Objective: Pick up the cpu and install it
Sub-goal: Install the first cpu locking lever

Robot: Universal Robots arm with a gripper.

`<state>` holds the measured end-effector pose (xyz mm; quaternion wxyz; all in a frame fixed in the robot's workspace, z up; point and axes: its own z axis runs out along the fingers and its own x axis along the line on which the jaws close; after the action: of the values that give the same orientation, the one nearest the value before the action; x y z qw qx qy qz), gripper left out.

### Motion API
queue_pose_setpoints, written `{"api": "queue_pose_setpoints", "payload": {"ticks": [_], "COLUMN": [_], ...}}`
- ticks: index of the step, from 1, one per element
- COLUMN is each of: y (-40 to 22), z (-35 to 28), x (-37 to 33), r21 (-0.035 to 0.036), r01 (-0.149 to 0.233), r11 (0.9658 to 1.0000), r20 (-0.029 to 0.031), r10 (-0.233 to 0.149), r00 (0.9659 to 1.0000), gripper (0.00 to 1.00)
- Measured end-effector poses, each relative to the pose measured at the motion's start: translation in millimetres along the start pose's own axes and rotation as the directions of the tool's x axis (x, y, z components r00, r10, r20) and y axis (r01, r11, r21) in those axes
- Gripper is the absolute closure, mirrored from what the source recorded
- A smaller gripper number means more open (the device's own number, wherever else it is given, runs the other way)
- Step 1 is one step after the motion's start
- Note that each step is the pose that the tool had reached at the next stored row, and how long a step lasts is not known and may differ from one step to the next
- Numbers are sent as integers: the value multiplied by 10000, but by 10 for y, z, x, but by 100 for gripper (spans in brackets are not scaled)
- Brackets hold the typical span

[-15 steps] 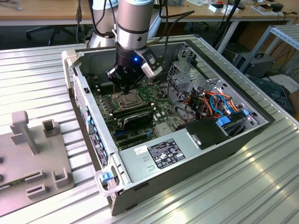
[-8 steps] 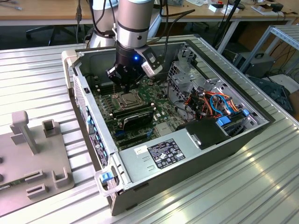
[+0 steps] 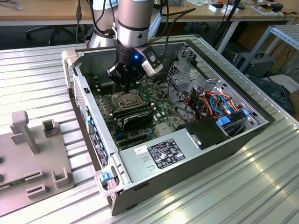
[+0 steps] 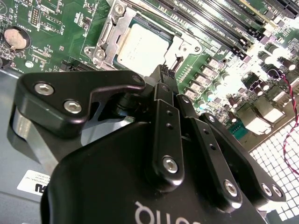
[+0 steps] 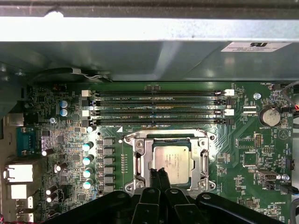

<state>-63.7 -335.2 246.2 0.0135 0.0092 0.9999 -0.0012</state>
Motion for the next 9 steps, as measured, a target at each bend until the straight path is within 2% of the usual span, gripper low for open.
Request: {"api": "queue_pose_setpoints", "payload": {"ticks": [9], "y": [0], "z": [-2], "x": [8], "r21": [2], "r01": [-1], "r11": [10000], "r20": [-1], "r10": [1], "r00": [10000], "gripper": [89]}}
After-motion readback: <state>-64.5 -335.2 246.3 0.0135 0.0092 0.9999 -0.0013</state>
